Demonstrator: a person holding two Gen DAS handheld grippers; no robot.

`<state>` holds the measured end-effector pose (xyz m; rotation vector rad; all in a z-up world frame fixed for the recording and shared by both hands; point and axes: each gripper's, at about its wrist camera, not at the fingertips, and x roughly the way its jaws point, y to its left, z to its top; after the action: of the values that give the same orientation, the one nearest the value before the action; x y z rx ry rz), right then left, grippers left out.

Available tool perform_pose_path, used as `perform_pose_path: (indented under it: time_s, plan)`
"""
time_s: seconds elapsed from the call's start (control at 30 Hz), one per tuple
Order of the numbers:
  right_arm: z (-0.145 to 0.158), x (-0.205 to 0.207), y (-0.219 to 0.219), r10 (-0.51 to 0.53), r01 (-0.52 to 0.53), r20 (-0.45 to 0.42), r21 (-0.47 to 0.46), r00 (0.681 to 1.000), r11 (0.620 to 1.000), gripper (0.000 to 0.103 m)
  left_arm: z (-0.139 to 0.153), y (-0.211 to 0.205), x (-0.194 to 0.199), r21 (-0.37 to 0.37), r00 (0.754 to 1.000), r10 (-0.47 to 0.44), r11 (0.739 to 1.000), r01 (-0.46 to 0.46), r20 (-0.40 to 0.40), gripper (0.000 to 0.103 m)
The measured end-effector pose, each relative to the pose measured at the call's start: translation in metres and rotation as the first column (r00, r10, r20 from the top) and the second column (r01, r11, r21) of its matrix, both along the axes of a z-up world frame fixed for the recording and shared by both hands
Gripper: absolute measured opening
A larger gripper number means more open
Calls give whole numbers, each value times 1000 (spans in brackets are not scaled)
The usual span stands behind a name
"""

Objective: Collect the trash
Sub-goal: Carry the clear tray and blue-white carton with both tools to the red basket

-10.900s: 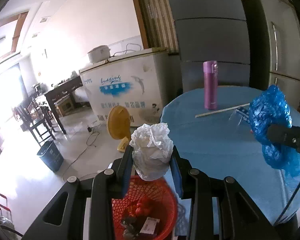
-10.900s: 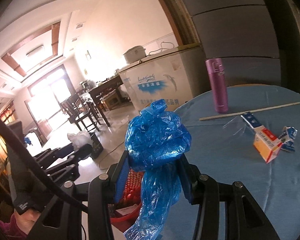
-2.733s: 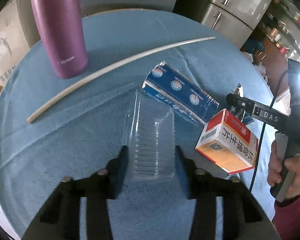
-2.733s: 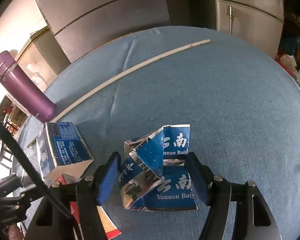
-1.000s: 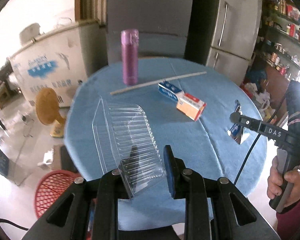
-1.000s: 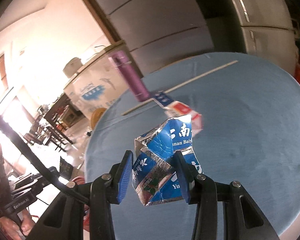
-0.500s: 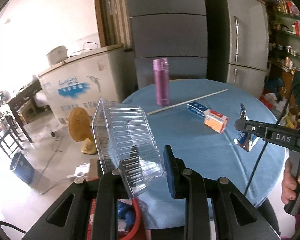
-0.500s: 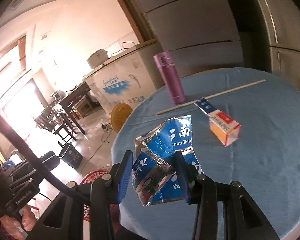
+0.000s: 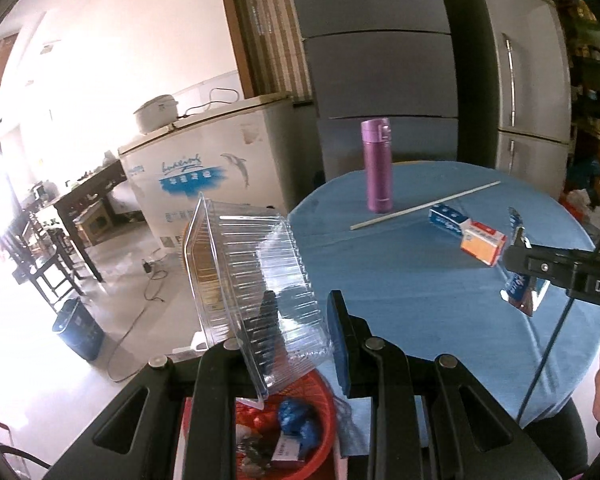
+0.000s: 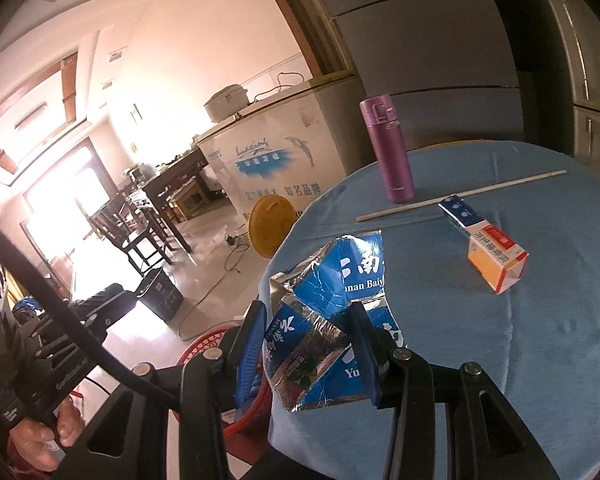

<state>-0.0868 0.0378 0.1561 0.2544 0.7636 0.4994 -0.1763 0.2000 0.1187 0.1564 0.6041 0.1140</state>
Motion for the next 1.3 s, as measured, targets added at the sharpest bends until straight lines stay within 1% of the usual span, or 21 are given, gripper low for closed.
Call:
perform_pose_path:
  time_s: [0.43,0.97,1.17,1.3]
  plan:
    - [-3,1,15,53,-53,7,11,999,999,45,-9,15,0,23,999,50,998,-50,-11,26]
    - [-3,0,58,167,-167,17,-1,986,986,45,-18,31,1,39,995,100,994,-99,-30,27]
    - [-5,-1,75,213,-212,19,-6,977,977,45,-21,38,3,32,992,116,993,-115,-41,27]
    - [-10,2,86,241,-241,5,6,971,971,45,-25,43,5,22,991,125,992,-124,-53,27]
